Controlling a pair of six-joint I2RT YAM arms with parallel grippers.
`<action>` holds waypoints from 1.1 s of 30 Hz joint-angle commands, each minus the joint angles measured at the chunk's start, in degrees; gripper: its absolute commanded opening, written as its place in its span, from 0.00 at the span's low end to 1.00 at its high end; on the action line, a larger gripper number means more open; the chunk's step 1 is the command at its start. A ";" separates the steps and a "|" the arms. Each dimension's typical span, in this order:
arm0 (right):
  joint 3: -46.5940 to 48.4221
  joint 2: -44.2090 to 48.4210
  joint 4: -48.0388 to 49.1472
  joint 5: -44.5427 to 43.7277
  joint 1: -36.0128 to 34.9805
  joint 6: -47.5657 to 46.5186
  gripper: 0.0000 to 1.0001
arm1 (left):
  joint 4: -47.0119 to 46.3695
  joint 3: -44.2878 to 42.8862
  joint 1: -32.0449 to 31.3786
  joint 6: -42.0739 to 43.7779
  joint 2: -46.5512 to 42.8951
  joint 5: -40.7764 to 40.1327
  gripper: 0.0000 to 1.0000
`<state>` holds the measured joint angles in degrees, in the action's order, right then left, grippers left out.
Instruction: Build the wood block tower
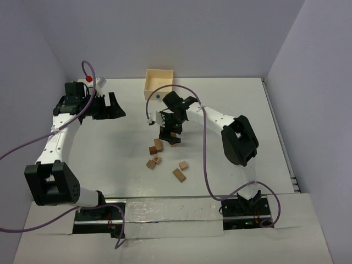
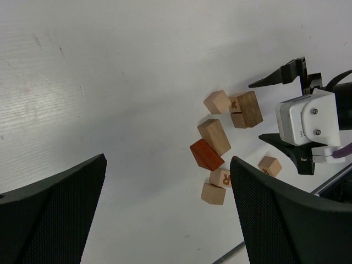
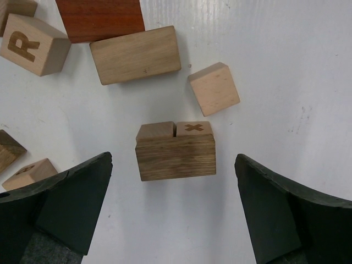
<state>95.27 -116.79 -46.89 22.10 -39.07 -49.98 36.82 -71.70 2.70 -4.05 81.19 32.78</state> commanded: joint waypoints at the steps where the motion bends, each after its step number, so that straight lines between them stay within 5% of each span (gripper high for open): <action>1: 1.62 1.24 -2.27 -1.36 -0.07 -3.29 1.00 | -1.66 -0.39 -0.24 0.16 -2.33 -0.22 0.99; 33: 4.42 -6.54 -2.62 -0.21 1.10 -4.87 0.99 | -2.36 0.25 -0.24 0.54 -1.70 1.08 0.99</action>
<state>97.62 -122.91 -49.30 21.63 -38.33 -53.93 36.49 -71.11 2.70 -3.99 80.55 32.84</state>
